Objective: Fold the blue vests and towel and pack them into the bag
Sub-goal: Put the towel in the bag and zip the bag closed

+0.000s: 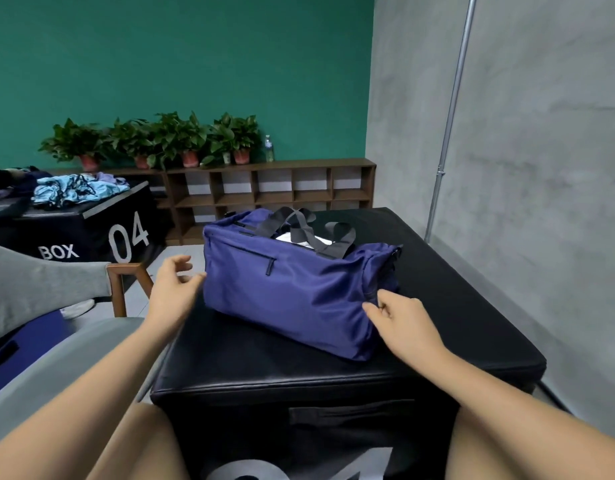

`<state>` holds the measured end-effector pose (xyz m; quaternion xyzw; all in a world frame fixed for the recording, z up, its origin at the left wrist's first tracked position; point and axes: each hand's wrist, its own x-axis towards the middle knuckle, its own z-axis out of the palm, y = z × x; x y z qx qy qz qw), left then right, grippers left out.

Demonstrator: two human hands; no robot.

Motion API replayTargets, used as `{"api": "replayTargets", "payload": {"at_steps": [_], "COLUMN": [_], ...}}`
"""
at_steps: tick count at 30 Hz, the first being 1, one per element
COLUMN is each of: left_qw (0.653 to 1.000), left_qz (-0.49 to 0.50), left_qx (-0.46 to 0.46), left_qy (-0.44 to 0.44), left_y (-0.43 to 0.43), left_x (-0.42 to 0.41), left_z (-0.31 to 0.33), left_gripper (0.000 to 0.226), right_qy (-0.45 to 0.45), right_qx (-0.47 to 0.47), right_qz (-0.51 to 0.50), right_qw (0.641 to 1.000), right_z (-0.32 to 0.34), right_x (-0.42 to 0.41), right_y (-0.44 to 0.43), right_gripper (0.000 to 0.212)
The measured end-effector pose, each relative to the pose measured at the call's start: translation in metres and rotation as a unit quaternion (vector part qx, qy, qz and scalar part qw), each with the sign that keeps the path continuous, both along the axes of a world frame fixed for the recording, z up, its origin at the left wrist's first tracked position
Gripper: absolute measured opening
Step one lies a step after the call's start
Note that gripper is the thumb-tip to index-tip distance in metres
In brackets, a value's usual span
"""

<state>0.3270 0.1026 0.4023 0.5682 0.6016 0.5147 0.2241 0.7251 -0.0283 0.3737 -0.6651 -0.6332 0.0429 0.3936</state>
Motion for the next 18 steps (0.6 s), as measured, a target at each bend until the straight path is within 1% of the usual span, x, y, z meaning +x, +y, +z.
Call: {"api": "replayTargets", "payload": {"at_steps": [3,5,7,9,12,13,16,18], "left_qw": [0.999,0.998,0.996,0.997,0.998,0.999,0.997,0.996], "left_qz": [-0.028,-0.058,-0.078,-0.063,-0.037,-0.036,-0.042,-0.052], "left_qx": [-0.012,-0.029,-0.041,-0.038,-0.024,-0.025,-0.059,-0.054], "left_qy": [0.020,0.003,-0.016,-0.020,-0.036,-0.032,0.037,0.054], "left_y": [0.025,0.037,0.040,0.042,0.049,0.052,0.054,0.055], "left_x": [0.005,0.013,0.027,0.040,0.046,0.045,0.043,0.047], "left_z": [-0.004,-0.010,-0.015,-0.019,-0.021,-0.020,-0.015,-0.017], "left_gripper": [0.058,0.058,0.052,0.050,0.072,0.073,0.042,0.035], "right_qy": [0.006,0.011,0.013,0.012,-0.003,-0.010,-0.015,-0.011], "right_qx": [-0.009,-0.020,-0.035,-0.044,-0.054,-0.057,-0.057,-0.063], "right_qz": [-0.028,-0.045,-0.059,-0.070,-0.083,-0.088,-0.095,-0.104], "right_qw": [1.000,0.999,0.998,0.996,0.995,0.994,0.994,0.992], "right_z": [0.005,0.008,0.011,0.013,0.017,0.018,0.021,0.021], "right_x": [0.030,0.049,0.063,0.074,0.087,0.090,0.100,0.105], "right_y": [0.019,0.032,0.044,0.056,0.075,0.081,0.101,0.115], "right_gripper": [0.047,0.047,0.047,0.047,0.046,0.045,0.046,0.046]}}
